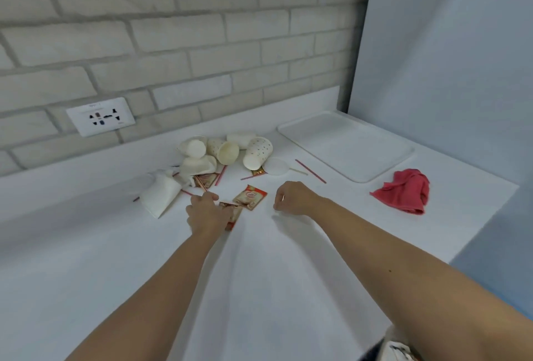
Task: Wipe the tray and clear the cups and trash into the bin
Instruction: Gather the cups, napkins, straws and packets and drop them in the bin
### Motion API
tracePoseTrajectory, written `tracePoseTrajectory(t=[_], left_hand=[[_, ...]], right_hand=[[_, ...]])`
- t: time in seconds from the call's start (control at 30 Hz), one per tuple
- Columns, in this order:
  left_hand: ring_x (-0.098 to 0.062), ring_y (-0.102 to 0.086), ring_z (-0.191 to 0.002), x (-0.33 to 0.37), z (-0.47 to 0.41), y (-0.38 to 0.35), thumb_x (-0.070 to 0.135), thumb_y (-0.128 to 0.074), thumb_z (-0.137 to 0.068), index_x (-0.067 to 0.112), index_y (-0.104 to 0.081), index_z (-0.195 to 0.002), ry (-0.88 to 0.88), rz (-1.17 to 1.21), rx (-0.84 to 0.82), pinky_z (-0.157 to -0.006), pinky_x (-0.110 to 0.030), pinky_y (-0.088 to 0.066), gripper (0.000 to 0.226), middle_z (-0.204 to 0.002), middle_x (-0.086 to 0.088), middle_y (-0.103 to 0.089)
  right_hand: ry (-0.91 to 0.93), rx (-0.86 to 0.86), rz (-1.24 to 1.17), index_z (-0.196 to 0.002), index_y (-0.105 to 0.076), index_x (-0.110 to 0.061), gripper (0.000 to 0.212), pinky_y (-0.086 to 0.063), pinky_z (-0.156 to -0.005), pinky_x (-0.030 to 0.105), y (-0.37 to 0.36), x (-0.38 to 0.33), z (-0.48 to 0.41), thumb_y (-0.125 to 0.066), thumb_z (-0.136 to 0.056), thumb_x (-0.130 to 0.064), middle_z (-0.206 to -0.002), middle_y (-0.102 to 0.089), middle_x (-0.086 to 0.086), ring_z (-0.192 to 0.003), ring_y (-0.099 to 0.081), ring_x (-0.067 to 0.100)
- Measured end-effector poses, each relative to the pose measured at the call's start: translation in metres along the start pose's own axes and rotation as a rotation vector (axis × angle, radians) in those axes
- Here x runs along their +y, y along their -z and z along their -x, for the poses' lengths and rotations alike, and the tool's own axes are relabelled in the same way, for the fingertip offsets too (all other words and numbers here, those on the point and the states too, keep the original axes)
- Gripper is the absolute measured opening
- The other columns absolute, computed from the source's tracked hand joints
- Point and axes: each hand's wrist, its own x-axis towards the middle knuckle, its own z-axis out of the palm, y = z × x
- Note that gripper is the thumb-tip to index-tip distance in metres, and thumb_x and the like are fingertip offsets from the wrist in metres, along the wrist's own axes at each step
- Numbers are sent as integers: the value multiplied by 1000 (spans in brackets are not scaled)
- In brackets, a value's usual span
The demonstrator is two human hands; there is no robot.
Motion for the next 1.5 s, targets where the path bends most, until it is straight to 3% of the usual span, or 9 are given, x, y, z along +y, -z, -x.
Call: tracePoseTrajectory(t=[0.23,0.57,0.67,0.73,0.9,1.07,1.17,1.33,1.5], left_hand=[[-28,-41,-125,-9,-32,1,46,-79,-65,9,-41,-129,12,-161,-213,-99,-39,-41,83,-130,-11,-45],[-13,-55,-72,-11,-55,8,19,-68,-79,13,-56,-76,-92,12,-395,-53,-18,-39,14,-81,0,-59],[-13,-54,-72,-17,-55,26,20,-67,-82,17,-53,-68,-63,150,-411,-61,-20,-42,21,-73,3,-55],[-16,-59,-75,-23,-58,43,17,-68,-82,15,-60,-74,-45,302,-386,-68,-24,-46,11,-78,-1,-62],[-4,-56,-42,-47,-70,89,5,-64,-83,11,-60,-78,131,601,-156,-38,-9,-40,8,-67,-3,-58],[-16,-50,-75,-78,-83,107,15,-64,-84,16,-55,-78,401,756,-96,-71,-28,-37,11,-77,1,-57],[-15,-50,-64,-83,-86,104,12,-64,-85,12,-55,-81,476,742,-120,-53,-25,-39,9,-73,-2,-57],[-18,-56,-48,-82,-92,96,4,-62,-85,5,-56,-77,495,735,-84,-26,-14,-36,10,-67,-9,-56],[-18,-53,-59,-86,-100,91,0,-60,-84,7,-53,-67,471,719,-48,-39,-23,-44,20,-72,-10,-57]], right_hand=[[-106,80,-7,-130,-48,-10,46,-43,-94,36,-31,-30,-47,-56,-90,-31,-133,-41,11,-122,-43,28],[-148,33,110,-134,-38,-12,64,-37,-99,37,-44,-53,-85,-66,-82,-36,-134,-44,6,-126,-40,26],[-126,-42,43,-133,-40,-12,60,-40,-91,32,-42,-56,-95,-67,-81,-22,-118,-53,2,-117,-49,23],[-99,-75,19,-129,-42,-11,58,-43,-86,30,-41,-58,-101,-70,-80,-17,-112,-53,4,-106,-53,21],[-66,-83,38,-105,-47,-9,31,-39,-67,24,-43,-65,-108,-67,-81,-13,-98,-48,4,-86,-47,17],[-4,-99,57,-124,-48,0,37,-42,-78,29,-46,-79,-109,-56,-91,-16,-125,-56,13,-107,-56,25],[51,-95,-71,-120,-54,2,37,-44,-83,31,-45,-96,-109,-59,-89,-18,-122,-58,14,-113,-56,27],[174,-73,-315,-80,-53,-8,16,-36,-60,24,-62,-133,-113,-69,-81,-12,-82,-53,5,-77,-51,16],[232,26,-278,-110,-58,-5,27,-46,-84,29,-84,-158,-125,-63,-83,-5,-110,-62,12,-105,-57,25]])
